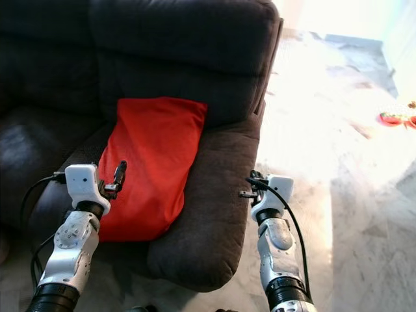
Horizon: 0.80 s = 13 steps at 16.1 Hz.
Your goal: Move the pillow to the sofa from floor
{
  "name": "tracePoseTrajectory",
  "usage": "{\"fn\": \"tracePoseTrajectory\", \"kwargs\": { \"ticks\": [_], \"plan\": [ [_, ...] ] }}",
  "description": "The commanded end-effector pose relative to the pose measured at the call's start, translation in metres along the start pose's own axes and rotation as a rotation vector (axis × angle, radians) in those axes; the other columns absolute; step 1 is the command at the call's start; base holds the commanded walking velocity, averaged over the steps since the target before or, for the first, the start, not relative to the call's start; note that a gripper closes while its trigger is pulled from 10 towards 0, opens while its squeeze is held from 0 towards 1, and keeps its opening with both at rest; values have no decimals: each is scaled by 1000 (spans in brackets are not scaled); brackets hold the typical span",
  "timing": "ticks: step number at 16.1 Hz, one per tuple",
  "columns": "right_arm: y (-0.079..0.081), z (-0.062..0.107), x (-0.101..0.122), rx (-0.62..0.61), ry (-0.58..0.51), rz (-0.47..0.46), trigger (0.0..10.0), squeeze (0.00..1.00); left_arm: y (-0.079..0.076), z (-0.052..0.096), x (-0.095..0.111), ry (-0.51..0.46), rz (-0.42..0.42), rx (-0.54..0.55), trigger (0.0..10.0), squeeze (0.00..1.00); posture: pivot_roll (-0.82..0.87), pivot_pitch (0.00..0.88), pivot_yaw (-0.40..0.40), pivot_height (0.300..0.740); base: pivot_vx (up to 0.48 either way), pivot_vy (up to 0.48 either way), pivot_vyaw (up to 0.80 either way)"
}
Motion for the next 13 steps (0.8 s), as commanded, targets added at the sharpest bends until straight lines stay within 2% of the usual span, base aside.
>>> {"fn": "tracePoseTrajectory", "kwargs": {
  "ticks": [1,2,5,6,9,12,13],
  "plan": [
    [-3,1,-5,-11,20,-1,10000,0,1,0,0,3,12,5,10000,0,136,129,-25,740,0,0,-563],
    [-2,1,-4,-11,18,-1,10000,0,1,0,0,4,12,5,10000,0,137,130,-25,740,0,0,-563],
    [-1,1,-5,-13,17,3,10000,0,1,1,-1,10,11,3,10000,0,136,134,-24,740,0,0,0],
    [-1,1,-6,-15,26,-5,10000,0,1,1,-1,12,11,2,10000,0,138,136,-24,740,0,311,0],
    [1,0,-7,-17,30,-15,10000,0,2,1,-2,17,9,3,10000,0,141,140,-22,740,0,423,-717],
    [-3,0,-10,-46,42,8,10000,0,3,1,-2,18,5,1,10000,0,143,142,-19,740,0,480,0],
    [-3,0,-12,-51,50,-11,10000,0,3,1,-2,19,2,-2,10000,0,147,143,-17,740,0,480,0]
  ]
}}
Point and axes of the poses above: a point about 5 cm out from each wrist's last joint towards the gripper, its own z axis pointing back from the gripper into the wrist, its own x axis along the axis of the wrist's last joint, y = z × x, the point moved 5 cm from there along -z, pointing out of the wrist towards the gripper, and after that the axes turned 13 degrees about -z, right-handed, at the moved point
